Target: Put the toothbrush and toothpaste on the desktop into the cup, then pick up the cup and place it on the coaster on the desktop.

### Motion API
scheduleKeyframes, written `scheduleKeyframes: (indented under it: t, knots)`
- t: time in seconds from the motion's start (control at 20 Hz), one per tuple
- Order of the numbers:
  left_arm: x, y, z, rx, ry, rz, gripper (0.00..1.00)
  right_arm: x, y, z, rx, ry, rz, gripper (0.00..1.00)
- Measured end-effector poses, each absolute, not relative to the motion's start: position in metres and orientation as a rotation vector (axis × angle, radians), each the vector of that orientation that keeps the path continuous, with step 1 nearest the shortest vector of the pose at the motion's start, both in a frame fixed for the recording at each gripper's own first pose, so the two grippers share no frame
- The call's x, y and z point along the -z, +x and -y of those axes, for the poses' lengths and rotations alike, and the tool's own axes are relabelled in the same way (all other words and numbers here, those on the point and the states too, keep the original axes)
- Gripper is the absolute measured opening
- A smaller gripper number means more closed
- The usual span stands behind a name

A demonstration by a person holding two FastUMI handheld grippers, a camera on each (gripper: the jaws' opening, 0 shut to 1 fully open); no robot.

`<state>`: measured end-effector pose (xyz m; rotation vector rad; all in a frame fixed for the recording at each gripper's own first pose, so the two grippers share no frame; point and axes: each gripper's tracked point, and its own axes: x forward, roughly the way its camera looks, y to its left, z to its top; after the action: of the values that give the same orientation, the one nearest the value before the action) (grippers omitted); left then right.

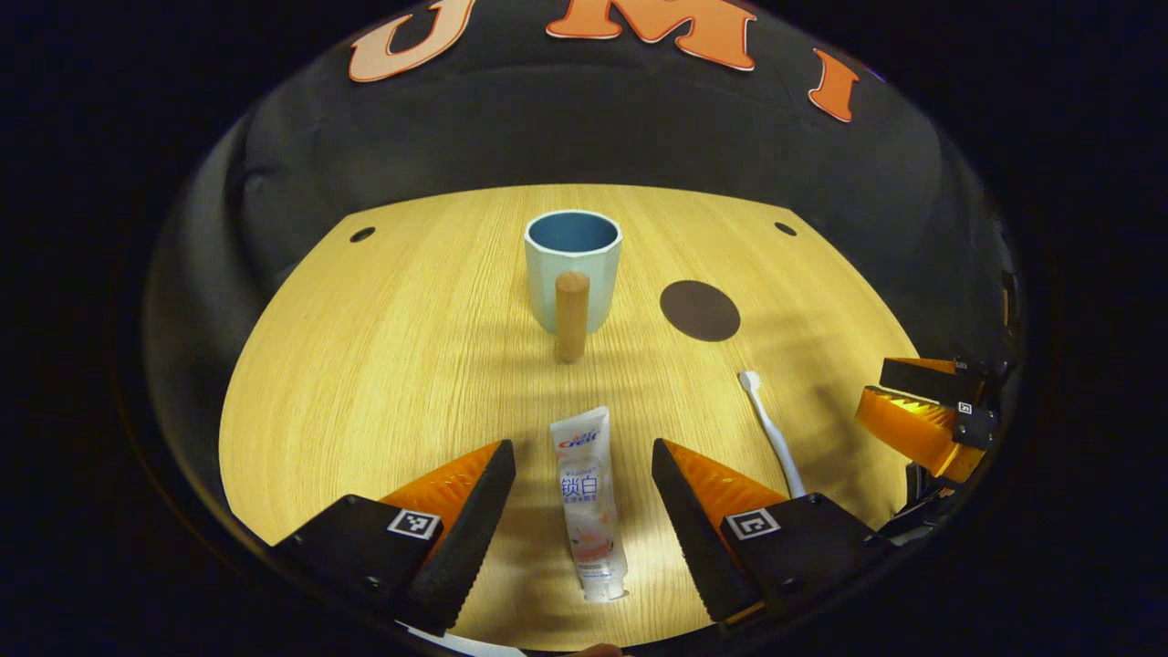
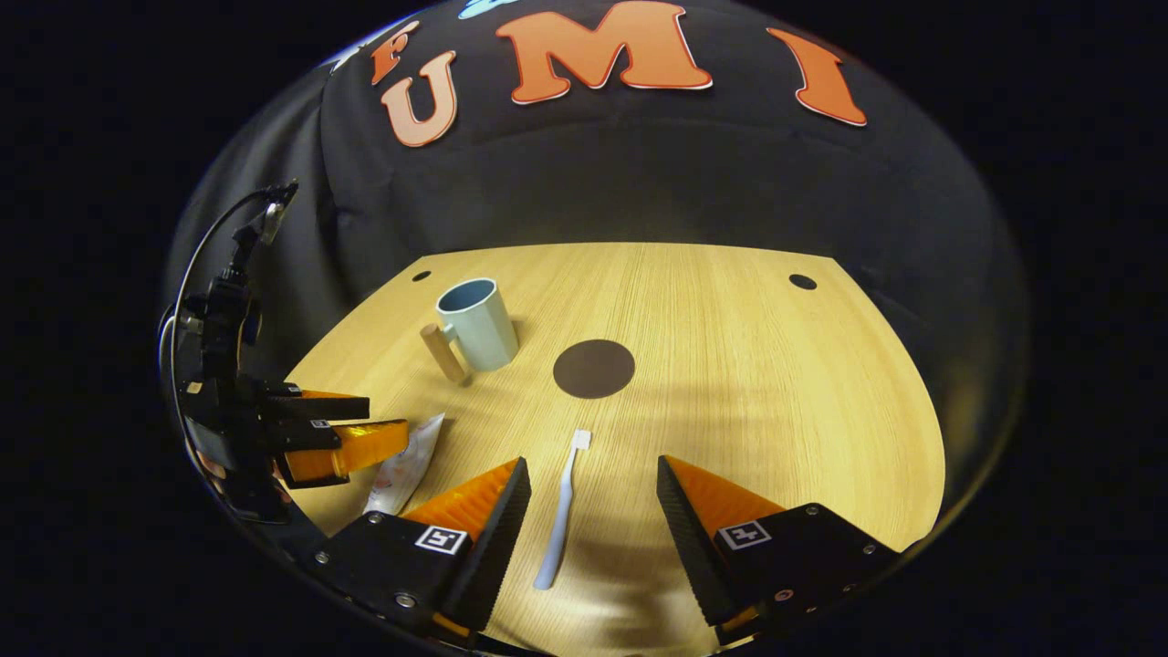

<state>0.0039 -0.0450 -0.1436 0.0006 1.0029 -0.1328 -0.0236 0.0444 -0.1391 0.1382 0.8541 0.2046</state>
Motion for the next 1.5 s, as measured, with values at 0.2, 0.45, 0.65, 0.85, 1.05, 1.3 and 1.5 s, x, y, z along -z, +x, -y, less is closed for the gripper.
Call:
scheduleKeyframes:
  t: [0.2, 0.45, 0.65, 0.85, 1.05, 1.3, 1.5]
  knots:
    - [0.15, 0.002, 0.04, 0.139, -0.034, -1.102, 0.98, 0.158, -0.03, -0.054, -0.216, 0.124, -0.916, 0.81]
    - [0.161, -0.005, 0.041, 0.145, -0.07, -1.222, 0.98, 0.171, -0.028, -0.057, -0.217, 0.097, -0.955, 0.81]
    - [0.163, -0.002, 0.036, 0.117, -0.034, -1.226, 0.71, 0.183, -0.026, -0.056, -0.208, 0.099, -0.994, 0.81]
    - [0.165, -0.002, 0.04, 0.119, -0.051, -1.245, 0.46, 0.193, -0.028, -0.062, -0.231, 0.103, -1.044, 0.75]
    - [0.164, -0.004, 0.045, 0.147, -0.064, -1.241, 0.25, 0.204, -0.034, -0.071, -0.259, 0.103, -1.113, 0.61]
    - [0.162, -0.004, 0.047, 0.166, -0.09, -1.234, 0.25, 0.221, -0.034, -0.072, -0.242, 0.082, -1.198, 0.42]
    - [0.159, -0.001, 0.044, 0.171, -0.076, -1.211, 0.25, 0.225, -0.029, -0.067, -0.207, 0.018, -1.214, 0.3]
